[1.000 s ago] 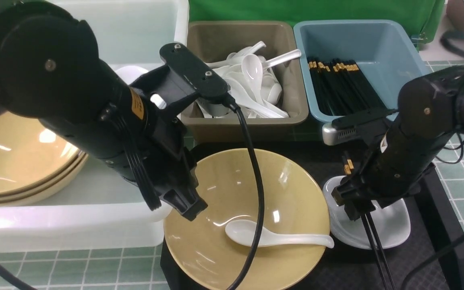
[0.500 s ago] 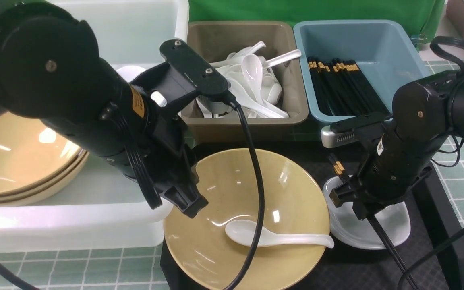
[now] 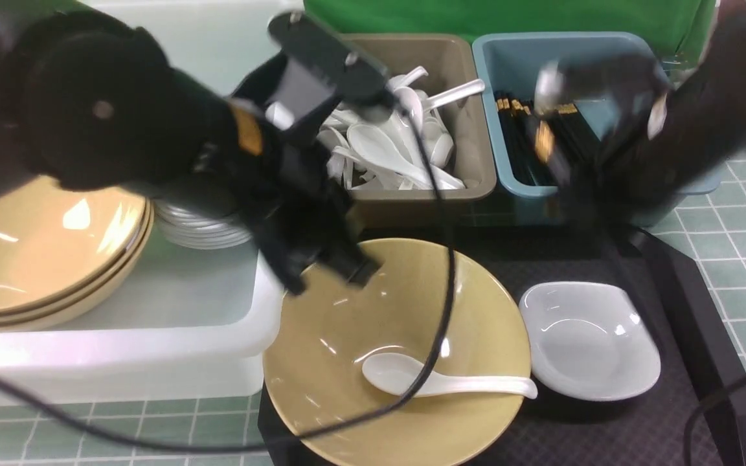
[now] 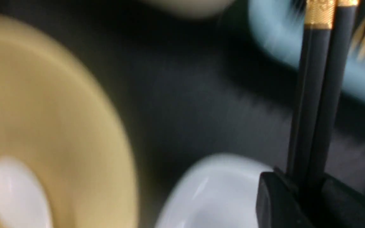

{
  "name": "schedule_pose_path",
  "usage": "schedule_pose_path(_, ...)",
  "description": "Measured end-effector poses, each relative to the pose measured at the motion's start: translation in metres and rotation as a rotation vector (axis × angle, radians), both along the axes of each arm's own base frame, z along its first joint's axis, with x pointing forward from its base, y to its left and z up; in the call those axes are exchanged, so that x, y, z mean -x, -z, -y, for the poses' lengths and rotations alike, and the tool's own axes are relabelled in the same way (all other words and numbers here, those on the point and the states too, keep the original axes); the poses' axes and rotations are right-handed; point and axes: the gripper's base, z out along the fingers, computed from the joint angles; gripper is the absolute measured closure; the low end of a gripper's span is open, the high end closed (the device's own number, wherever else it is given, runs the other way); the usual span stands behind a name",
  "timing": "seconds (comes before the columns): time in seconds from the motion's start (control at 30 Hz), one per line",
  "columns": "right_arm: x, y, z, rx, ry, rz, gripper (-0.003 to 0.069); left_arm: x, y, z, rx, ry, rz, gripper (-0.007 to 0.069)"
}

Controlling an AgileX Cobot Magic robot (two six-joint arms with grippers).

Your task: On blue table put chopsticks spoon bowls plates into blue grey white boxes.

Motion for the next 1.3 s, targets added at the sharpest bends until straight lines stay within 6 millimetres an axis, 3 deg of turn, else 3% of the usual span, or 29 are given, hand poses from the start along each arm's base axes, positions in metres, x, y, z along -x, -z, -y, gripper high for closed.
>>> schedule_pose_path(0.17, -0.024, -0.031, 0.012, -0.046, 0.05, 0.151, 0.0496, -0.019, 0.009, 0.014, 0.074, -0.018, 0.075, 0.0623)
schedule_pose_path(0.2, -0.036, -0.038, 0.017, -0.061, 0.073, 0.201, 0.0496, -0.025, 0.011, 0.018, 0.102, -0.021, 0.108, 0.0623)
schedule_pose_path(0.33, -0.068, -0.042, 0.027, -0.103, 0.135, 0.305, 0.0496, -0.03, 0.007, 0.023, 0.152, -0.024, 0.171, 0.0623)
schedule_pose_path(0.53, -0.114, -0.016, 0.033, -0.143, 0.204, 0.35, 0.0496, -0.031, 0.007, 0.023, 0.159, -0.024, 0.18, 0.0623)
schedule_pose_path(0.77, -0.165, 0.039, 0.036, -0.141, 0.253, 0.295, 0.0496, -0.027, 0.013, 0.02, 0.1, -0.019, 0.116, 0.0623)
schedule_pose_path(0.87, -0.18, 0.068, 0.036, -0.125, 0.261, 0.237, 0.0496, -0.026, 0.015, 0.019, 0.073, -0.017, 0.092, 0.0623)
schedule_pose_path(1.0, -0.187, 0.091, 0.034, -0.109, 0.268, 0.167, 0.0494, -0.024, 0.018, 0.017, 0.039, -0.012, 0.074, 0.0623)
schedule_pose_path(1.13, -0.187, 0.1, 0.034, -0.096, 0.274, 0.11, 0.0428, -0.023, 0.018, 0.014, -0.004, -0.004, 0.076, 0.0623)
schedule_pose_path(1.27, -0.185, 0.084, 0.034, -0.078, 0.269, 0.071, 0.0305, -0.018, 0.012, 0.009, -0.017, -0.004, 0.082, 0.0623)
schedule_pose_path(1.3, -0.181, 0.073, 0.035, -0.049, 0.243, 0.041, 0.0259, -0.014, 0.005, 0.005, -0.015, -0.007, 0.087, 0.0623)
